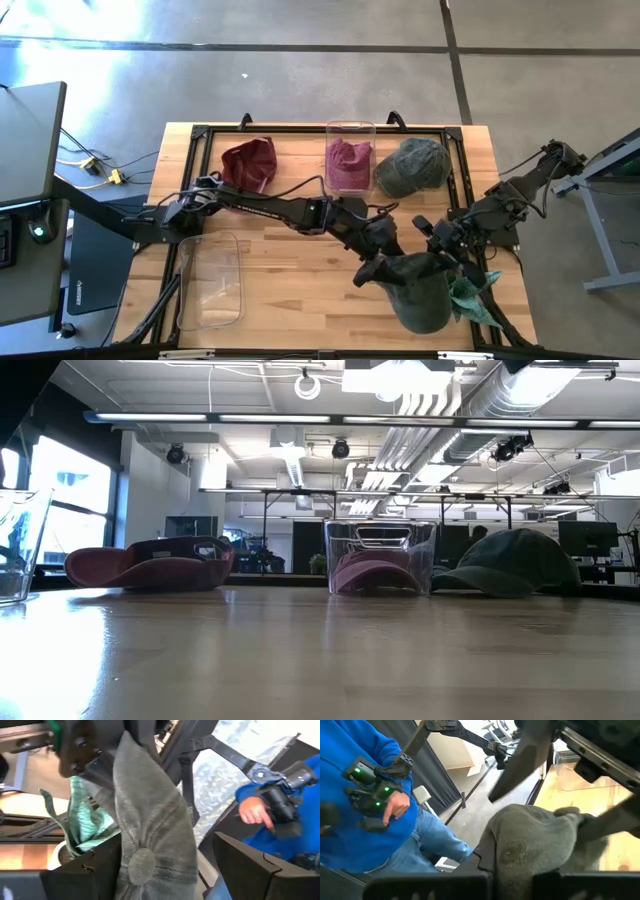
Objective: Pick & Place hat
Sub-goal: Put the left black cap into the bottom transparent bin
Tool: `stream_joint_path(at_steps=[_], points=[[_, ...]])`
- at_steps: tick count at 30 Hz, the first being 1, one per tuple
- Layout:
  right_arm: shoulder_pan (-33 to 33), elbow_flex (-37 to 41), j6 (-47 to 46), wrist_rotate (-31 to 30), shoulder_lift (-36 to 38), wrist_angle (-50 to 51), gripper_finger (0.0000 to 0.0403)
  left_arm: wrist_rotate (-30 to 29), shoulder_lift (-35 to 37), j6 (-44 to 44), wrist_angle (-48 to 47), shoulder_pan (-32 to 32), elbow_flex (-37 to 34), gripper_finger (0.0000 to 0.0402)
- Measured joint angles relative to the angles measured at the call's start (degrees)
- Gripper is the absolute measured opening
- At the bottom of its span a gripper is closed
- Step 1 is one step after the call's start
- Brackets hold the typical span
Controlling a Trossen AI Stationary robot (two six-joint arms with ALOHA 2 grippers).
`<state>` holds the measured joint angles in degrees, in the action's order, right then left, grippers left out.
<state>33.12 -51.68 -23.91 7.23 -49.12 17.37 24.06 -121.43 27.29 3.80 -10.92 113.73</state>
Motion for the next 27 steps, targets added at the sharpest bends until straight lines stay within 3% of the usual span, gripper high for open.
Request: stream_joint_path(at_steps=[7, 13, 22, 27], points=[[-0.15, 0.00, 0.40, -0.86, 0.00, 0.04, 0.0007, 0.48, 0.00, -1.50, -0.57, -0.06, 0.00, 0.0250], [-0.15, 0.00, 0.43, -0.88, 0.00, 0.09, 0.0005, -0.54, 0.00, -3.73, -0.90, 0.01, 0.00, 0.0166], [-0.15, 0.00, 0.58, -0.92, 0.00, 0.42, 0.0003, 2.91, 0.00, -7.52, -0.79, 0.09, 0.00, 0.0018], [-0.15, 0.00, 0.43, -0.92, 0.00, 0.42, 0.0009, 3.25, 0.00, -7.54, -0.81, 0.09, 0.00, 0.0025]])
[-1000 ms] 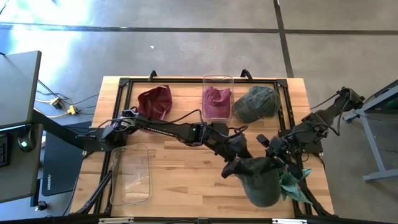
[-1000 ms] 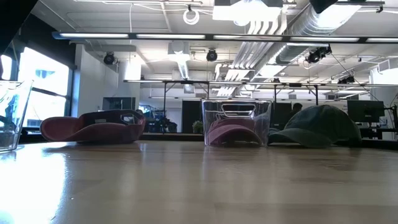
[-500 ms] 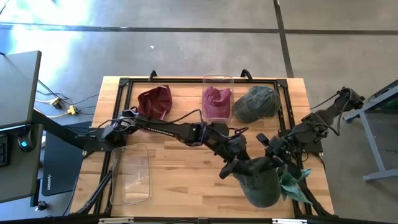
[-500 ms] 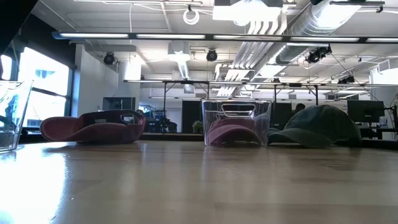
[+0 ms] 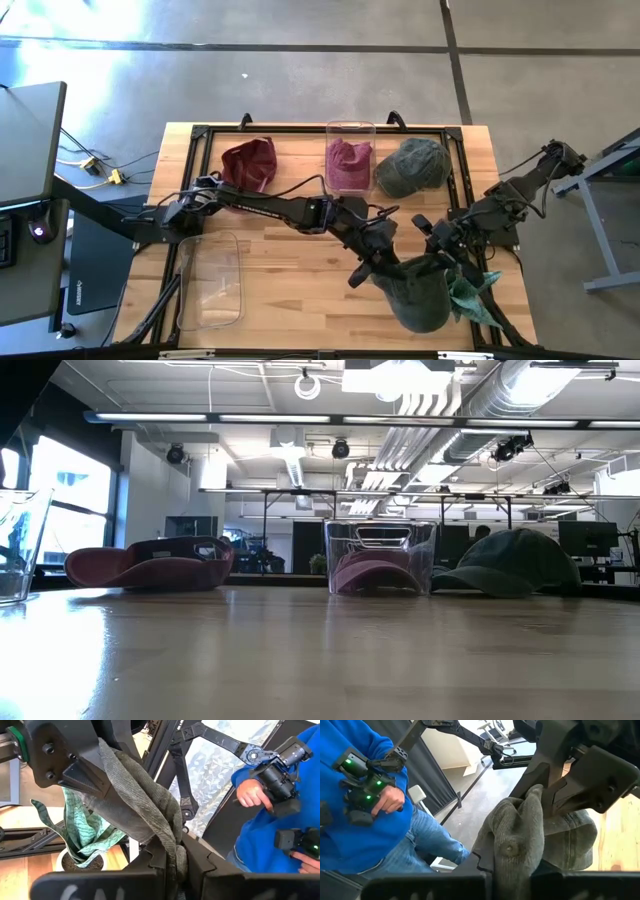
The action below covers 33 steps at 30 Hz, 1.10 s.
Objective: Pick & Place hat
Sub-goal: Put the left black cap into the bottom transparent bin
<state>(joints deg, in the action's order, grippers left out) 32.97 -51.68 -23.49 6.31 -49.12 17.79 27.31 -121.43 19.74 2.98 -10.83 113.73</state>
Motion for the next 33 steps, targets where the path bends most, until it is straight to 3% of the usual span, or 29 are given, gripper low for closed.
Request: stream_joint_path(at_steps=[9, 15, 19, 27, 33], points=[[0.00, 0.00, -0.04, -0.01, -0.02, 0.83, 0.0007, 3.69, 0.00, 1.25, 0.04, 0.06, 0.02, 0.0009], [0.00, 0.00, -2.86, -0.13, 0.07, 3.43, 0.0034, 10.00, 0.34, 4.47, -0.85, -0.11, 0.01, 0.0011], [0.00, 0.00, -5.75, -2.95, 0.07, 5.24, 0.0071, 10.73, 3.37, 3.58, -7.56, 0.21, 0.12, 0.0007], [0.00, 0.00, -6.86, -9.09, 0.07, 7.27, 0.0156, -0.16, 12.83, -5.71, -36.03, 0.69, 0.02, 0.0006], [0.00, 0.00, -6.05, -15.12, 0.07, 7.25, 0.0173, -9.76, 20.15, -7.51, -52.82, 0.67, 0.02, 0.0006]])
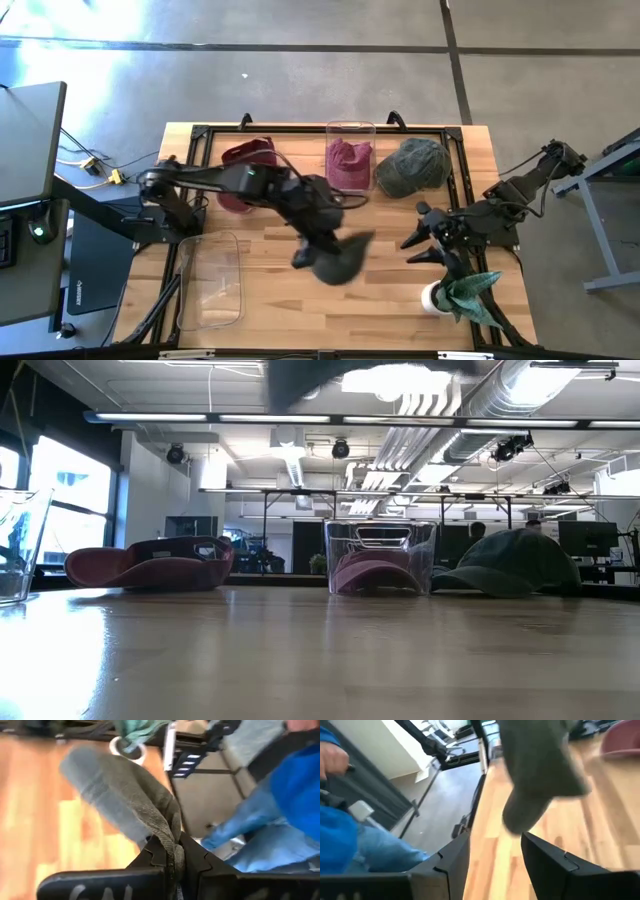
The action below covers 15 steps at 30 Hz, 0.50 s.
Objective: Pick & Place hat
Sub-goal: Put the left black cap into the bottom transparent bin
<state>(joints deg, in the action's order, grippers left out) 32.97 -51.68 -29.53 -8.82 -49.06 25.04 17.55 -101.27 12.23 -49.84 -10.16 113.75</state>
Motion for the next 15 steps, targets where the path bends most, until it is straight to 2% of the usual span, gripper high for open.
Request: stream_joint_path(at_steps=[5, 11, 15], points=[[0.00, 0.00, 1.30, -4.34, 0.00, -0.17, 0.0165, -8.18, 5.92, 1.51, -12.69, -0.55, -0.02, 0.0006], [0.00, 0.00, 1.50, -6.34, -0.02, -0.44, 0.0151, -16.37, 11.06, 6.13, -27.12, -2.99, 0.01, 0.0006], [0.00, 0.00, 2.64, -7.81, -0.04, -0.46, 0.0145, -18.33, 12.97, 12.38, -38.22, -6.37, -0.04, 0.0006]])
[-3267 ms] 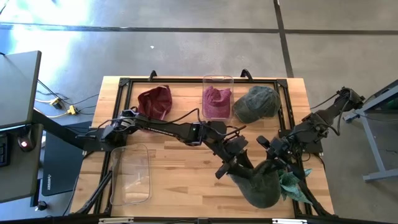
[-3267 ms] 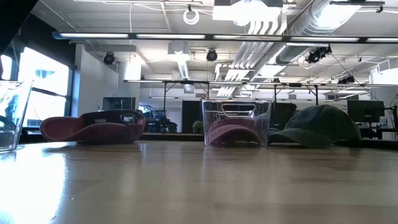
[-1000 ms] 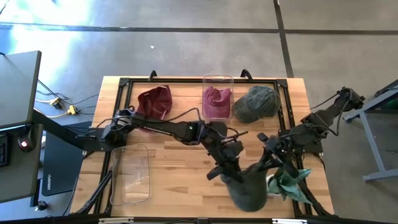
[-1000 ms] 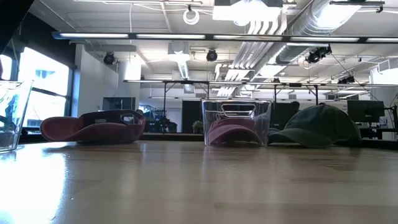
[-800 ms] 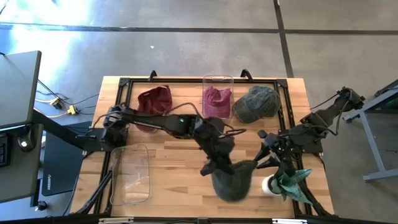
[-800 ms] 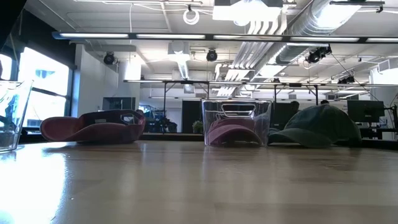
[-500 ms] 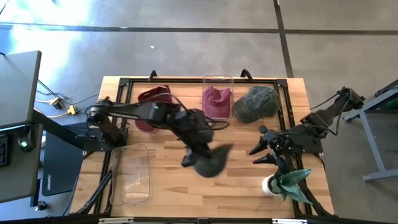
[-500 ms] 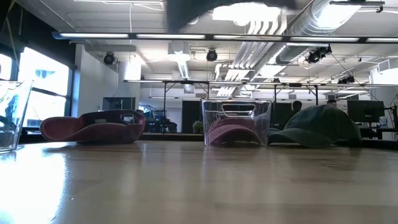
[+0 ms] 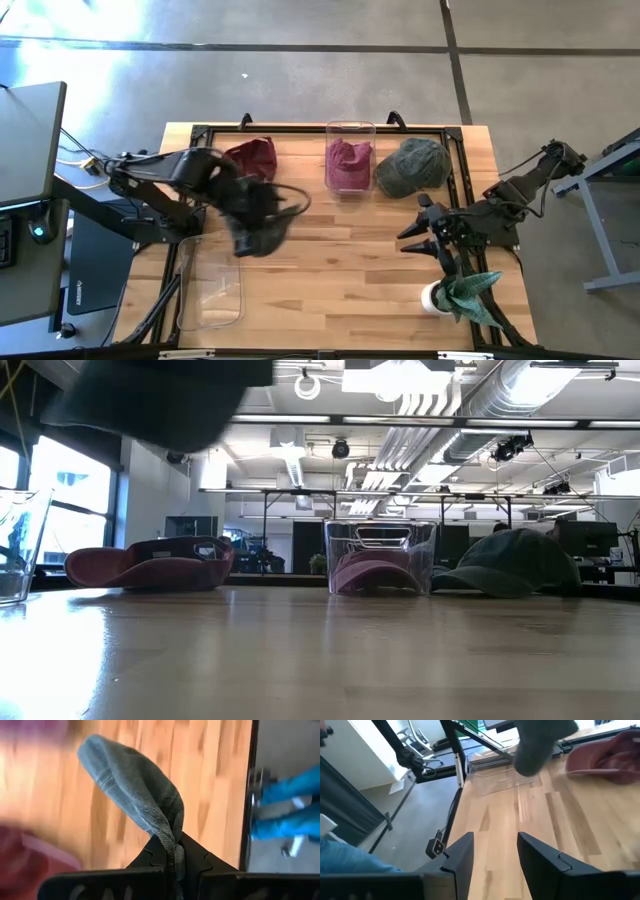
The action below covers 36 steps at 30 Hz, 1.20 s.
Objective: Pick & Place hat
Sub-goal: Put the left black cap into the bottom transparent bin
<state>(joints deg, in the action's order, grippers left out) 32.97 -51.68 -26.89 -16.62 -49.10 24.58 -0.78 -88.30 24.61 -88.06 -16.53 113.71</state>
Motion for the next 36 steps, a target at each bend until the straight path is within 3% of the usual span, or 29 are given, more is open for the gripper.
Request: stream_joint_path(at_steps=[16, 29, 36], points=[[0.00, 0.00, 5.47, -6.18, -0.02, -1.54, 0.0140, 0.42, 1.64, 23.26, -2.14, -18.99, -2.10, 0.0006], [-1.28, 0.00, 9.00, -8.40, -0.07, -5.79, 0.0139, 4.88, 2.85, 39.93, -1.91, -29.57, -11.81, 0.0006], [-3.86, 0.00, 8.98, -8.37, -1.75, -14.40, 0.0139, -1.93, 4.32, 46.32, -1.96, -33.79, -19.44, 0.0006]])
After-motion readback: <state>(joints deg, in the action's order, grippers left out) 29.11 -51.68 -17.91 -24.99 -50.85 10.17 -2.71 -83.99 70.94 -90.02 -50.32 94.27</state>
